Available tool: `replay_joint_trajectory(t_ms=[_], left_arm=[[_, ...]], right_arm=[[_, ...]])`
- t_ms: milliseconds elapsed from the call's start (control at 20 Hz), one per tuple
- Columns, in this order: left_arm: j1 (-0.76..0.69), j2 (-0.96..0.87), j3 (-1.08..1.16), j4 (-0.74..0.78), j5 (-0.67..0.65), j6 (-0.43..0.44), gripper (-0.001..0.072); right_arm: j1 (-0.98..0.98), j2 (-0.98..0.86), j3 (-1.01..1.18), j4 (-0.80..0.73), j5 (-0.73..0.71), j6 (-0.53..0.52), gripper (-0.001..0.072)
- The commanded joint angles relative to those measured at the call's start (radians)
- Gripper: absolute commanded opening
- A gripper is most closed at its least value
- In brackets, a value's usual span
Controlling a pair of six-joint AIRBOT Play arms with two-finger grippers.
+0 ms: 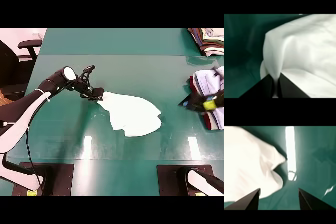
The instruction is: Fold the shirts.
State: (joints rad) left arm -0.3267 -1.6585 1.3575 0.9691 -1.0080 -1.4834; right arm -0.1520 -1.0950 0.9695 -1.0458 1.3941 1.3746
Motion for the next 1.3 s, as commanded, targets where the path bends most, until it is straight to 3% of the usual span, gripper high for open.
replay_joint_trajectory(t_ms=[0,200,250,300,400,450,700,900,1050,1250], left_arm=[[0.001,-0.001,0.050,-0.004,-0.016,0.010,0.0035],[0.001,0.000,0.076,-0.004,-0.027,0.018,0.0035],[0.001,0.000,0.076,-0.004,-0.033,0.018,0.0035],[0.001,0.000,0.076,-0.004,-0.045,0.018,0.0035],[0.001,0.023,0.076,-0.001,-0.056,0.019,0.0034],[0.001,0.053,0.076,0.005,-0.052,0.019,0.0034],[0.001,0.382,0.162,0.211,-0.037,0.027,0.0035],[-0.009,0.634,0.331,0.232,-0.048,0.055,0.0034],[-0.040,0.726,0.422,0.235,-0.068,0.081,0.0034],[-0.055,0.718,0.441,0.260,-0.148,0.098,0.0034]], right_arm=[[0.072,-0.082,-0.171,0.008,-0.037,-0.039,0.0540],[0.267,-0.206,-0.208,0.065,-0.177,-0.064,0.0533],[0.301,-0.228,-0.202,0.090,-0.200,-0.077,0.0499],[0.332,-0.251,-0.188,0.083,-0.212,-0.077,0.0417],[0.369,-0.273,-0.148,0.050,-0.220,-0.098,0.0058],[0.370,-0.262,-0.117,0.047,-0.215,-0.113,0.0016],[0.275,-0.004,0.196,0.050,-0.090,-0.094,0.0015],[0.199,0.154,0.529,0.051,-0.011,-0.003,0.0015],[0.188,0.187,0.716,0.048,0.047,0.035,0.0015],[0.188,0.149,0.864,0.048,0.109,0.086,0.0014]])
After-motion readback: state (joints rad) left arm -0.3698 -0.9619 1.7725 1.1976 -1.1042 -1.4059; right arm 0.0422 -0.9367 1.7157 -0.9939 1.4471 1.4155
